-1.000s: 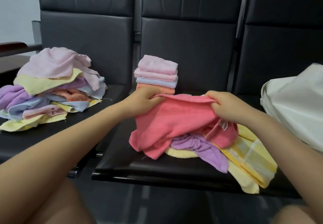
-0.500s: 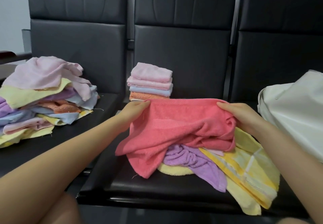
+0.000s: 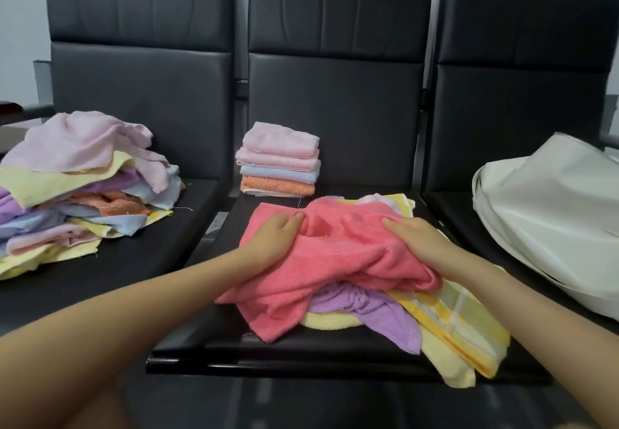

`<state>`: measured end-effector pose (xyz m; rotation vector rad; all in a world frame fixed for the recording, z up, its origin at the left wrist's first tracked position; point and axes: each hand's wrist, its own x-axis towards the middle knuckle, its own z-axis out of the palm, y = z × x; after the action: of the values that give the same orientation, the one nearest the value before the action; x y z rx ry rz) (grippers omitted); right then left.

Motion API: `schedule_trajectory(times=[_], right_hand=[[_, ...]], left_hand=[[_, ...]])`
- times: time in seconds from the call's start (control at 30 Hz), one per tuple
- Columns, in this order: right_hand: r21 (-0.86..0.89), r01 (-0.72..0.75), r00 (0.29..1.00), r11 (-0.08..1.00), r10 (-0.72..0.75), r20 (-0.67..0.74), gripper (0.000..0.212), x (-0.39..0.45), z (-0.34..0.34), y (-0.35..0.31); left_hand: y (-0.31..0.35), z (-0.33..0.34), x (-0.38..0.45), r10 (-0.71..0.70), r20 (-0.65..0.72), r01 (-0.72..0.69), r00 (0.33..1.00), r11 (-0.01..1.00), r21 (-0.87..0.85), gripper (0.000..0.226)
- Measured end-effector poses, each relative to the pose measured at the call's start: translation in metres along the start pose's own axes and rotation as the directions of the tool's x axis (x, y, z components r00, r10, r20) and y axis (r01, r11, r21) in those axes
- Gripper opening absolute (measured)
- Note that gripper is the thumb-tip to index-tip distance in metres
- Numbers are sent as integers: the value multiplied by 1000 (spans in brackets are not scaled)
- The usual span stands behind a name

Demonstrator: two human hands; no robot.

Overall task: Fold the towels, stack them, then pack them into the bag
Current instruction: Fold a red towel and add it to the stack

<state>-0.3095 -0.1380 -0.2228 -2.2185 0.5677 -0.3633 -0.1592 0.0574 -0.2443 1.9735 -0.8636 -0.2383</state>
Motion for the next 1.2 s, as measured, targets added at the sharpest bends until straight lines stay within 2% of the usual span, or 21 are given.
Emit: schedule_trajectory(times=[0.07, 0.13, 0.27, 0.37, 0.5, 0.63, 0.77, 0.83, 0.93, 1.07, 1.13, 1.2], right_hand=[[34, -95, 993, 995, 93, 68, 38, -5, -7, 3], [-22, -127, 985, 992, 129, 113, 30, -8, -14, 10], [-202, -16, 1000, 979, 13, -19, 45, 3, -31, 29], [-286, 25, 990, 958, -64, -127, 49, 16, -39, 39], [-198, -8, 964, 980, -45, -262, 45, 39, -32, 44], [-84, -90, 946, 992, 59, -318, 22, 71, -27, 37], [-69, -65, 902, 996, 29, -430, 26, 94, -17, 34], [-120, -57, 921, 991, 6, -389, 25, 104, -9, 41], [-173, -85, 975, 981, 47, -216, 37, 111, 0, 55], [6, -49, 974, 999, 49, -220, 17, 106, -7, 65], [122, -10, 975, 993, 37, -220, 15, 102, -10, 66], [247, -5, 973, 969, 62, -222, 16, 99, -10, 68]], left_hand=[[2, -6, -5, -99, 71, 104, 993, 992, -72, 35], [-1, -11, -5, -169, 110, 173, 980, 984, -34, 38], [-15, -30, 10, -206, -12, 206, 979, 978, 40, 41], [-31, -43, 24, -213, -78, 217, 974, 975, 56, 31], [-50, -43, 42, -210, -90, 221, 973, 967, 127, 24], [-60, -37, 58, -137, -117, 163, 984, 953, 254, 29], [-72, -36, 69, -95, -159, 137, 983, 951, 277, 29], [-80, -38, 73, -79, -186, 131, 979, 949, 286, 26], [-90, -45, 85, -24, -255, 105, 967, 945, 309, 28], [-84, -47, 114, -24, -367, 109, 930, 971, 211, 36], [-82, -41, 128, -43, -356, 125, 934, 969, 211, 29], [-87, -31, 137, -32, -304, 128, 952, 946, 299, 19]])
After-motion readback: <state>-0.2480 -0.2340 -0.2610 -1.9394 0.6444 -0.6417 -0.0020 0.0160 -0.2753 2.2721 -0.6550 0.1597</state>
